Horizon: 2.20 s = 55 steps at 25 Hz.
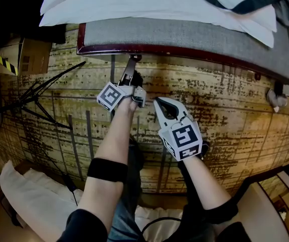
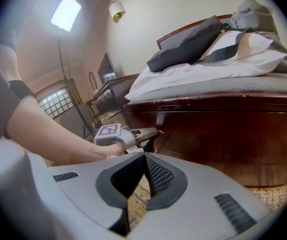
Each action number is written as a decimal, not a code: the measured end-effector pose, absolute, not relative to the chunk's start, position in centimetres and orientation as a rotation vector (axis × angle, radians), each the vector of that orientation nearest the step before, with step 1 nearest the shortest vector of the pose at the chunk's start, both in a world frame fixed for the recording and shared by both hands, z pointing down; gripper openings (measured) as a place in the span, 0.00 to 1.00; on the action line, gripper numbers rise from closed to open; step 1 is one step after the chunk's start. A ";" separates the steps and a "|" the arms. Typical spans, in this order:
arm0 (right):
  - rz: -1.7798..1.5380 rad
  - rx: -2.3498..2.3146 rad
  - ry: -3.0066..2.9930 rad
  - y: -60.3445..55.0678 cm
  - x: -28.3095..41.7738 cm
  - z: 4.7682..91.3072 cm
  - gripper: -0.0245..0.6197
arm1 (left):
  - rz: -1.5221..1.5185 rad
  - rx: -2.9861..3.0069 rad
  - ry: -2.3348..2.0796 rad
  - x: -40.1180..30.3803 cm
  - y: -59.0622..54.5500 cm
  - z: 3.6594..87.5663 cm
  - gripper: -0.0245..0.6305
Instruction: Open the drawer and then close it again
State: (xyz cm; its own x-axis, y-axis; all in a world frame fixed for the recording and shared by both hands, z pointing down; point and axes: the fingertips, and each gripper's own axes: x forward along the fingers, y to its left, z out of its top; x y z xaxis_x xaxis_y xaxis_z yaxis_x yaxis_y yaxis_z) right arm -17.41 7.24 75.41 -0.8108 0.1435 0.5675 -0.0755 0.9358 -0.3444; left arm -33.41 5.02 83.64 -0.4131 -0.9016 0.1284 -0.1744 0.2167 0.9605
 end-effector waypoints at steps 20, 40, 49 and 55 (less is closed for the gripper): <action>0.461 -0.124 -2.455 10.1 -15.3 73.5 0.04 | -1.283 0.933 -1.700 -27.5 10.8 83.6 0.11; 0.446 -0.218 -2.373 14.4 -10.4 71.4 0.04 | -1.239 0.791 -1.633 -17.3 21.4 83.8 0.11; 0.430 -0.232 -2.372 14.1 -10.6 70.4 0.04 | -1.141 0.813 -1.623 -15.4 23.0 83.9 0.13; 0.415 -0.231 -2.355 13.9 -10.1 69.5 0.04 | -0.923 0.800 -1.661 -15.2 24.3 83.1 0.13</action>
State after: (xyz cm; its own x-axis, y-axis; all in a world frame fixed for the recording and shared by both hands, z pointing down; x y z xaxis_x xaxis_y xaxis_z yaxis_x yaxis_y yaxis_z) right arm -10.12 13.88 69.50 -0.7230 0.2806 0.6313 0.0478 0.9319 -0.3595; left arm -15.16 24.29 83.13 -0.2501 -0.8548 0.4547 -0.0654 0.4834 0.8729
